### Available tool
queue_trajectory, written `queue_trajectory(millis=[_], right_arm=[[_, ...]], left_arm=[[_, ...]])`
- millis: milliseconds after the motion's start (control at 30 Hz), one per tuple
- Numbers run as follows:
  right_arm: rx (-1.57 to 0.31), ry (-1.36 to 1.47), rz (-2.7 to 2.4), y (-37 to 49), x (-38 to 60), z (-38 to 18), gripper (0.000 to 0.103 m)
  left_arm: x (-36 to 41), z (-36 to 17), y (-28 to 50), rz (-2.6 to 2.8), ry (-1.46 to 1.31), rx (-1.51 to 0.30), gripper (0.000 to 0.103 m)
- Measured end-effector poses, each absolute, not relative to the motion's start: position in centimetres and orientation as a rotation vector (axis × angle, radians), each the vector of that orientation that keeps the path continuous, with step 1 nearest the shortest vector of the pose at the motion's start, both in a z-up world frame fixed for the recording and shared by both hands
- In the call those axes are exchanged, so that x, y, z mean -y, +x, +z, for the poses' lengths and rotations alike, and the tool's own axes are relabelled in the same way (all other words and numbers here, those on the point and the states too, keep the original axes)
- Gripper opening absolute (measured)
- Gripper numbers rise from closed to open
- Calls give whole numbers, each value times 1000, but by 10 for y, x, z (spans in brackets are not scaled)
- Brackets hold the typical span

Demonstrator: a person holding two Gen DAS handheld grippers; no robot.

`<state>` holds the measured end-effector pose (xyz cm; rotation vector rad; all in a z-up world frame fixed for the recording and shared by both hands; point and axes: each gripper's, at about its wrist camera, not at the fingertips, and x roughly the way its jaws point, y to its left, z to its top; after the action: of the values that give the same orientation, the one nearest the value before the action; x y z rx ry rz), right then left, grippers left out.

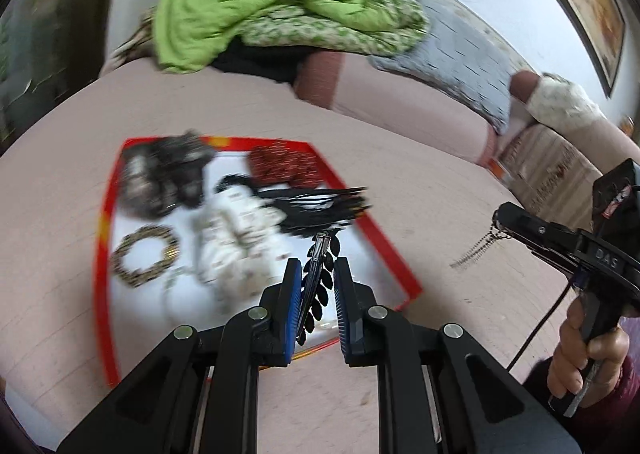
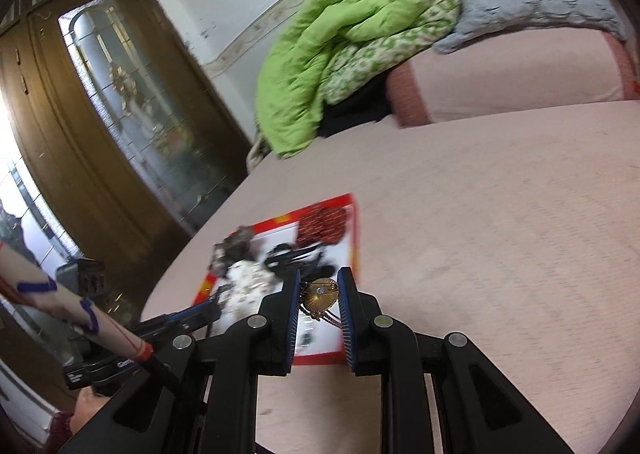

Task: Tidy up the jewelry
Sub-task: 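Carry the barrette and charm into the tray and open both grippers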

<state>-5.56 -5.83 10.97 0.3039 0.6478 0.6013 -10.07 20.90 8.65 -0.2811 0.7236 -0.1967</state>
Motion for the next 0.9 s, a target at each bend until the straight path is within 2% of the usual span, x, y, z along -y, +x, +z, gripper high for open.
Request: queue_trajectory(millis=[433, 900], right_arm=[[-763, 224, 714, -44, -33, 84, 20], [-845, 127, 659, -27, -57, 42, 20]], left_arm=[[-226, 62, -92, -169, -336, -804, 15], [-216, 52, -82, -137, -265, -851, 15]])
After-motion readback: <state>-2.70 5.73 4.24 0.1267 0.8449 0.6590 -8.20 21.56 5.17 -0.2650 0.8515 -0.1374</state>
